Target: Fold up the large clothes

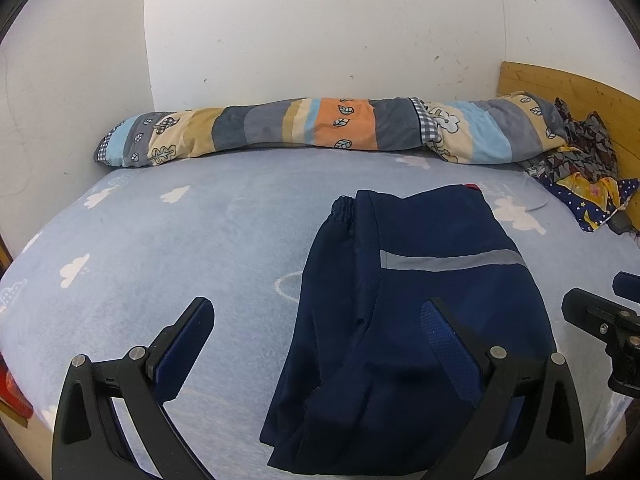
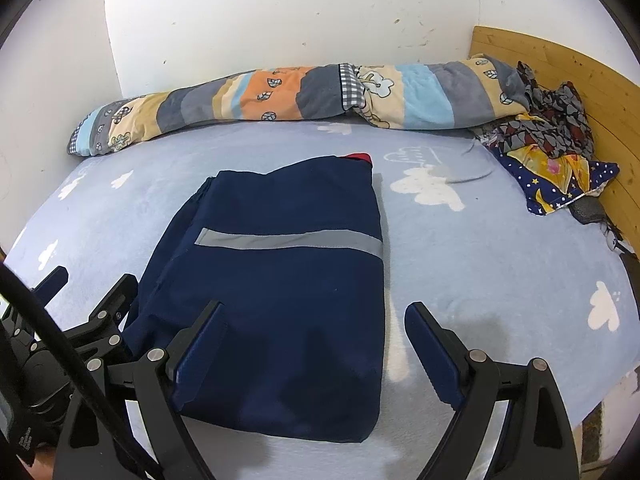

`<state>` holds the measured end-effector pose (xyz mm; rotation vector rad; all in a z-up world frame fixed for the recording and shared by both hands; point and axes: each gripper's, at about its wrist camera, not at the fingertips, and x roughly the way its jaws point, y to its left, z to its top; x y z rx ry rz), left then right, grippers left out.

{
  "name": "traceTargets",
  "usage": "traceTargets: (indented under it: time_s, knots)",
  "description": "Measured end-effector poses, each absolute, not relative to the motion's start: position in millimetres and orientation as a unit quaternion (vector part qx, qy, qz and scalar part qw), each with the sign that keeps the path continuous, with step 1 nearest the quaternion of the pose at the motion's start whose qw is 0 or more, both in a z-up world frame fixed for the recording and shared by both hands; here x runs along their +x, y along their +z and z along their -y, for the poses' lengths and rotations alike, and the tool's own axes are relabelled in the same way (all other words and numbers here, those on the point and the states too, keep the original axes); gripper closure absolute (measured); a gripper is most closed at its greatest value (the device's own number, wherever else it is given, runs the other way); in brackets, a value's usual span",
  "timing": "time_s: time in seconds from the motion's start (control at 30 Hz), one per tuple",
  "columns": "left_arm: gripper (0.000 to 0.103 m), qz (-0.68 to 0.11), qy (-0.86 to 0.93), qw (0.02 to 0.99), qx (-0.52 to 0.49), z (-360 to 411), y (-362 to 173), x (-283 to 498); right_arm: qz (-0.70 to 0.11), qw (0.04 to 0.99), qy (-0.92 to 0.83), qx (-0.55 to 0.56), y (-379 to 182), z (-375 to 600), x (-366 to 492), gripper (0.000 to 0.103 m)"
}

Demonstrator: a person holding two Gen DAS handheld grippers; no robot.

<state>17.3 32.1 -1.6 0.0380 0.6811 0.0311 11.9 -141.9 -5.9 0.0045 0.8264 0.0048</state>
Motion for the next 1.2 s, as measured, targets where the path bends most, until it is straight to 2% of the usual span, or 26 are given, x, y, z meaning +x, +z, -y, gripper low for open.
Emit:
traceTargets:
  time_s: [0.87, 1.1, 1.2]
  knots:
    - [0.000, -0.306, -0.007, 0.952, 0.026, -20.1, 16.1, 13.2, -0.390, 0.921, 0.002, 0.006, -3.8, 134.2, 3.9, 0.010]
    - [0.000, -0.294, 0.037, 0.952, 0.071, -8.4, 33.4, 12.6, -0.385, 0.923, -0.008, 0.013, -0.6, 135.6, 0.8, 0.010]
    - [0.000, -0.295, 0.038, 0.947, 0.124, 1.5, 36.2, 11.2, -0.381, 0.925, -0.013, 0.017, 1.9, 137.6, -0.3, 0.010]
